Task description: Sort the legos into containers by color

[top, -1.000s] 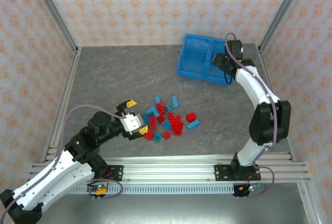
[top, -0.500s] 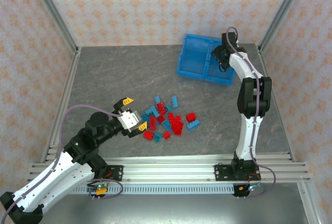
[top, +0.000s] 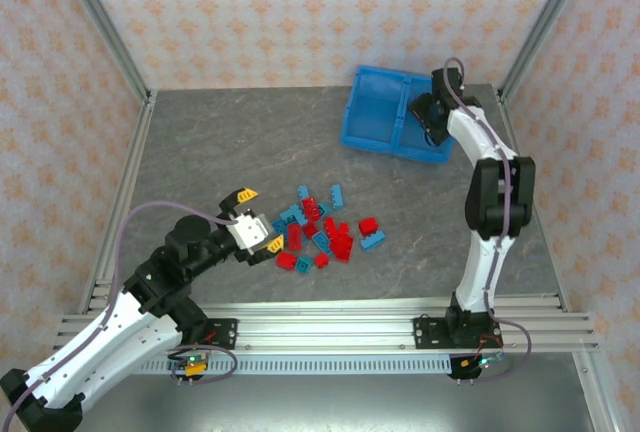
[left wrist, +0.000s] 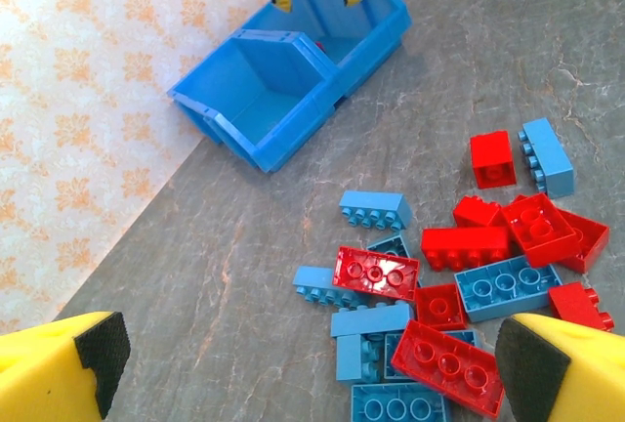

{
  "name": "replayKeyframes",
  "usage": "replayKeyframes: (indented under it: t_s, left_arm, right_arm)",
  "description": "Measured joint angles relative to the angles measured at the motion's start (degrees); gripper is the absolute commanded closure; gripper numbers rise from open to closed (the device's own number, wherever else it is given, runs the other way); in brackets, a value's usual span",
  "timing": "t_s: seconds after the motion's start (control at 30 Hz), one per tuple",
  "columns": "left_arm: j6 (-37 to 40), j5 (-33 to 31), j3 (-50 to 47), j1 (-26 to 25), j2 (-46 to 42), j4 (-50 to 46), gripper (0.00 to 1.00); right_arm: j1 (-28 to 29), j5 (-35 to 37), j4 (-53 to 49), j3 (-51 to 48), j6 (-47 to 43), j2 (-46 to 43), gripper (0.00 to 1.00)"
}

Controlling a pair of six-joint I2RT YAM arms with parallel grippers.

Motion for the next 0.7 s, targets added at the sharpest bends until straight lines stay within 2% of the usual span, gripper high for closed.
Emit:
replayKeyframes:
  t_s: [0.17, 0.37, 0.53, 0.7]
  left_arm:
    - [3.0, 2.1, 0.5, 0.0, 1.7, -2.8, 0.0]
    - [6.4, 5.8, 1.1, 0.0, 5.6, -6.1, 0.0]
    - [9.3, 9.2, 1.6, 0.0, 8.2, -8.9, 0.0]
    - [12.0, 11.0, 2.0, -0.1, 9.7, -12.1, 0.0]
  right_arm:
    - [3.8, -1.0, -0.1, -15.2, -8.0, -17.5, 0.17]
    - [17.7, -0.7, -6.0, -25.9, -23.4, -32.3, 0.16]
    - [24.3, -3.7, -11.8, -35.0, -31.6, -34.2, 0.16]
    - [25.7, -4.9, -14.9, -36.1, -36.3, -30.1, 0.18]
